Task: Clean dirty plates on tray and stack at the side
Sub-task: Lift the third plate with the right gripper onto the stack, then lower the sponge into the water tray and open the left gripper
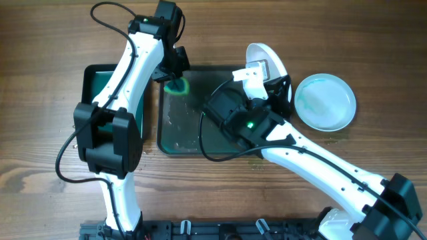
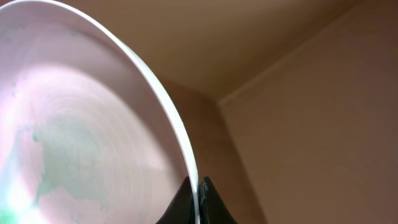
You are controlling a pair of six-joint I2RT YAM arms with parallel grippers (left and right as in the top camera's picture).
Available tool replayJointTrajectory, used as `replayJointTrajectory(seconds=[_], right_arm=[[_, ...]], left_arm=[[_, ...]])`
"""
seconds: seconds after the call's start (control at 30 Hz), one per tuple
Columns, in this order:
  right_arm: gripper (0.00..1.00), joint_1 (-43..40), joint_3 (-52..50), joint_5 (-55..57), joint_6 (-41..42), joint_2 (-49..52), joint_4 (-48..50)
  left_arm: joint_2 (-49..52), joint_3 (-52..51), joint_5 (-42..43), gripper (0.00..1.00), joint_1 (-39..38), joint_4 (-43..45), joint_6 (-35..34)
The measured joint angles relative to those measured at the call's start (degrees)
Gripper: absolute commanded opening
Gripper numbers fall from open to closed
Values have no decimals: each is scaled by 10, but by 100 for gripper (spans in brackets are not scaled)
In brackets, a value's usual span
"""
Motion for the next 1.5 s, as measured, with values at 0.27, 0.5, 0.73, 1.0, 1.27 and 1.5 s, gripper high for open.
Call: replayJointTrajectory(seconds=[0.27, 0.5, 0.73, 1.0, 1.27, 1.5], right_arm=[[4, -168, 0, -480, -12, -1, 44], [4, -477, 0, -805, -38, -1, 41], [4, -673, -55, -834, -50, -1, 56], [51, -709, -169, -820, -53, -1, 164], [70, -707, -133, -873, -81, -1, 86], [73, -648, -59, -919, -120, -3, 54]], left_arm=[[0, 0, 0, 4, 0, 0, 0], [0, 0, 2, 4, 0, 0, 0], [0, 0, 2, 4, 0, 0, 0], [0, 0, 2, 4, 0, 0, 0], [-56, 0, -8, 4, 44, -54, 63], [-126, -14, -62, 4, 159, -109, 134]])
